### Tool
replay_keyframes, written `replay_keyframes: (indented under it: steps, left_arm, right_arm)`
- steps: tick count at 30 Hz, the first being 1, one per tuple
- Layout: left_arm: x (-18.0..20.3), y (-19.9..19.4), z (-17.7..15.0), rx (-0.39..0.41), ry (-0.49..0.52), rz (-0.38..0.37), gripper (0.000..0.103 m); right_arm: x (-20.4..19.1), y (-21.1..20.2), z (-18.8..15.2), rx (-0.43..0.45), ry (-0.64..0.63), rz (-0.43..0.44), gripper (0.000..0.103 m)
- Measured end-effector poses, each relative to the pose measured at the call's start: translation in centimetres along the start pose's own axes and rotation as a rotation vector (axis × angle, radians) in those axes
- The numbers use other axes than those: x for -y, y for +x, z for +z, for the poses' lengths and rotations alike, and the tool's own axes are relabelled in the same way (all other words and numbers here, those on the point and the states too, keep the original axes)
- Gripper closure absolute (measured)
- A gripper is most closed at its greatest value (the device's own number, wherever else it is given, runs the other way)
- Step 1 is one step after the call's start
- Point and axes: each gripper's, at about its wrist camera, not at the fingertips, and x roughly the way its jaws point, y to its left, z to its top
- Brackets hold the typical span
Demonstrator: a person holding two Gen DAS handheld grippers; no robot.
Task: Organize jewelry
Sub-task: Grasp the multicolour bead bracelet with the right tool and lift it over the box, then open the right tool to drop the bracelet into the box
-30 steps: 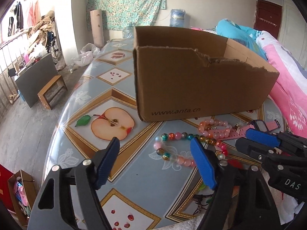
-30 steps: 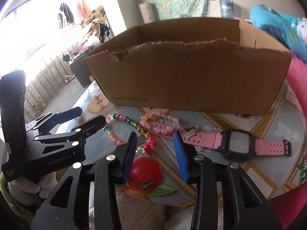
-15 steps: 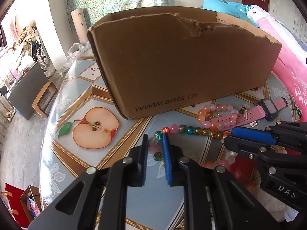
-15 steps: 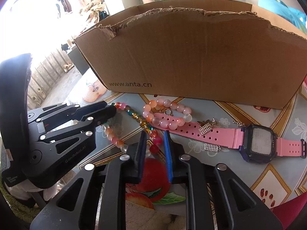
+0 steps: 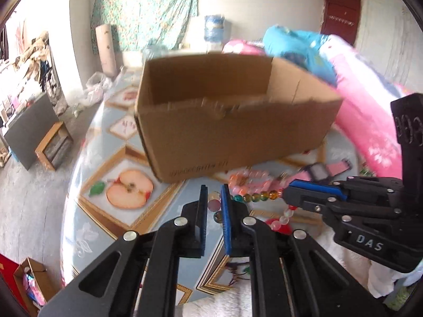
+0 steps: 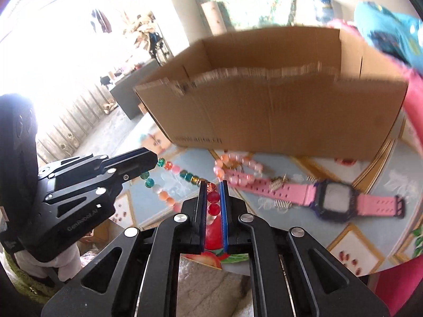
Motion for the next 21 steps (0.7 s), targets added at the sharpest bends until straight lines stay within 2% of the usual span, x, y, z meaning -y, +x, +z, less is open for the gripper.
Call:
replay_keyframes:
  steps: [2,6,9,12,16,21]
  left_arm:
    - [0.4,-1.8,1.8,0.054,0.008,-0.027,0.094]
    - [0.2,-3.8,7.2,0.147,0.042,-0.061,0.094]
    - [-0.8,-3.4,11.0,0.171,0.04,-0.085,0.094]
    - [-1.9,-0.2,14.6,0.137,0.041,-0.065,0.094]
    - [-3.5,6.2,18.0,0.012,0.024,-0.066,0.094]
    - [-5.2,14.1,19.2,-0.149,0.045,0.008,0.094]
  right_arm:
    - [-0.6,-1.1,1.3,0.05,-0.037,0.006,0.096]
    - [-1.6,-4.5,5.9,0.177,-0.138,0.009,0.096]
    - [-1.0,-4.5,10.1,0.197,-0.174,0.018,0.096]
    - [0.8,-0.7,14.4,0.113,-0.152,0.031,0.096]
    - [3.3,7.6,18.5,-0.09,-0.069,0.054,0.096]
    - [6.4,15.1,21.7,-0.303,0.029,0.061,0.096]
